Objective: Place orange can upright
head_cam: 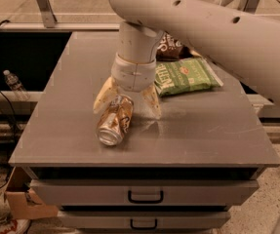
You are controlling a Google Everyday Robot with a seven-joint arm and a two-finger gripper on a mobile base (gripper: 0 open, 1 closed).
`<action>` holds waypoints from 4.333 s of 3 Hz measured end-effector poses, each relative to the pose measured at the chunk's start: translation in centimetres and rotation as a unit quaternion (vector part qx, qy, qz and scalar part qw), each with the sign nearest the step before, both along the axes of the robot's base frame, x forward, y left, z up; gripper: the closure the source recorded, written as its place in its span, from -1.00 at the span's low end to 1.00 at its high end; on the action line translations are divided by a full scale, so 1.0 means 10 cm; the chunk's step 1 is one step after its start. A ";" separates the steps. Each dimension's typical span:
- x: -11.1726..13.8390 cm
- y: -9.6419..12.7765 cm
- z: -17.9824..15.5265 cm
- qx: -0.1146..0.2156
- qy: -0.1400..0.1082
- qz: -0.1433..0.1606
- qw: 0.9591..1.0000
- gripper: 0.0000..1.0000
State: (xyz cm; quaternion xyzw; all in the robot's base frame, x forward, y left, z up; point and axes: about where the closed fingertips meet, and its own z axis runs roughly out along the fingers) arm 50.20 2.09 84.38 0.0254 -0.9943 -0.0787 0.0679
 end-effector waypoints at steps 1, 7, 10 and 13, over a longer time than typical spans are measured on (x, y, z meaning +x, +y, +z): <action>0.03 0.01 -0.06 -0.002 0.007 0.006 1.000 -0.17; 0.36 -0.05 0.77 0.092 -0.288 0.243 0.922 1.00; 0.41 -0.08 0.84 0.164 -0.416 0.364 0.817 1.00; 0.49 -0.20 0.82 0.155 -0.570 0.457 0.665 1.00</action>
Offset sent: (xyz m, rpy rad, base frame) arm 0.0041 -0.0014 -0.0079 -0.0705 0.0358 0.0634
